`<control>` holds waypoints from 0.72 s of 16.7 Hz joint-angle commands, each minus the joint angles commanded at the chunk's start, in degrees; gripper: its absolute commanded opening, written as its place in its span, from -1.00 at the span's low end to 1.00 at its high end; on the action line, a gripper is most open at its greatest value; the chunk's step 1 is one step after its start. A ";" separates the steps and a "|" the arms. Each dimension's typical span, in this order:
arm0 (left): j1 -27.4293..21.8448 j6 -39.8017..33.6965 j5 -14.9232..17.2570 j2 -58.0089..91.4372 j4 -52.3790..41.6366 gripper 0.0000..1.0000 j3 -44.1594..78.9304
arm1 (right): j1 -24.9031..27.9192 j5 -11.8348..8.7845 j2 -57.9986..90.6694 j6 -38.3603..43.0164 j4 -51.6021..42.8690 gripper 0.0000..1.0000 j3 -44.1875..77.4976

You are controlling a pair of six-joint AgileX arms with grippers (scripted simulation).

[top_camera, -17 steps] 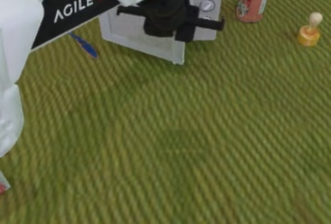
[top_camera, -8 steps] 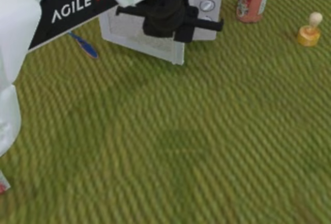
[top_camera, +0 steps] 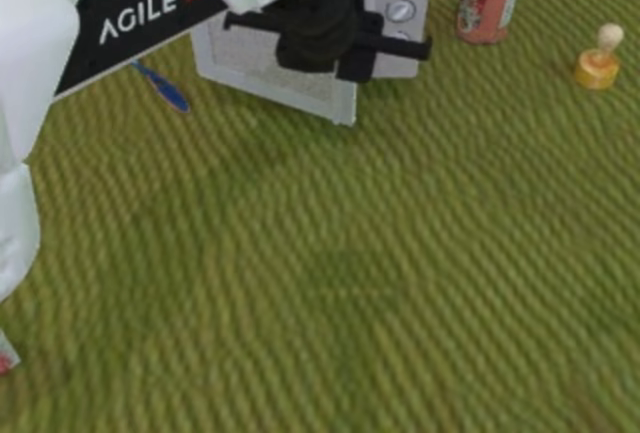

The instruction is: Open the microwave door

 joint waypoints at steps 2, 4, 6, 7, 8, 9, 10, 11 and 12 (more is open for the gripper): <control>0.00 0.00 0.00 0.00 0.00 -1.00 0.00 | 0.00 0.00 0.00 0.00 0.00 1.00 0.00; 0.00 0.00 0.00 0.00 0.00 -1.00 0.00 | 0.00 0.00 0.00 0.00 0.00 1.00 0.00; 0.00 0.00 0.00 0.00 0.00 -1.00 0.00 | 0.00 0.00 0.00 0.00 0.00 1.00 0.00; 0.00 0.00 0.00 0.00 0.00 -1.00 0.00 | 0.00 0.00 0.00 0.00 0.00 1.00 0.00; 0.00 0.00 0.00 0.00 0.00 -1.00 0.00 | 0.00 0.00 0.00 0.00 0.00 1.00 0.00; -0.41 -0.24 0.32 0.22 -0.01 -1.00 -0.15 | 0.00 0.00 0.00 0.00 0.00 1.00 0.00; -0.37 -0.09 0.39 0.07 0.10 -1.00 -0.33 | 0.00 0.00 0.00 0.00 0.00 1.00 0.00; -0.21 0.47 0.66 -0.45 0.45 -1.00 -0.99 | 0.00 0.00 0.00 0.00 0.00 1.00 0.00; 0.04 1.33 1.08 -1.20 0.96 -1.00 -2.06 | 0.00 0.00 0.00 0.00 0.00 1.00 0.00</control>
